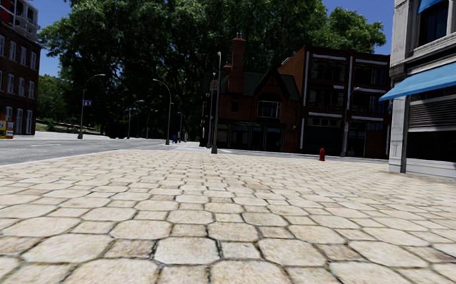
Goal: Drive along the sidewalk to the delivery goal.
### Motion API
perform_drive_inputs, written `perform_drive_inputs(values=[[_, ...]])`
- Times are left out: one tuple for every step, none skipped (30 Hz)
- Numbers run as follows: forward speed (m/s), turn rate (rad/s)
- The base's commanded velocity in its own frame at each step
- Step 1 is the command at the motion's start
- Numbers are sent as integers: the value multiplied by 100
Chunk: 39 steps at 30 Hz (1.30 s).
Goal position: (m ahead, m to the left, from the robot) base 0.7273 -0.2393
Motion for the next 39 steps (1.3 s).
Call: perform_drive_inputs(values=[[121,0],[121,0],[116,0],[113,0],[110,0],[110,0],[107,0],[99,0],[29,0],[29,0],[0,0],[0,0],[0,0],[0,0],[0,0],[0,0],[0,0],[0,0],[0,0],[0,0],[0,0],[0,0],[0,0],[0,0],[0,0],[0,0],[0,0],[0,0],[0,0],[0,0],[0,0],[0,0],[0,0],[0,0],[0,0],[0,0],[0,0],[0,0],[0,0]])
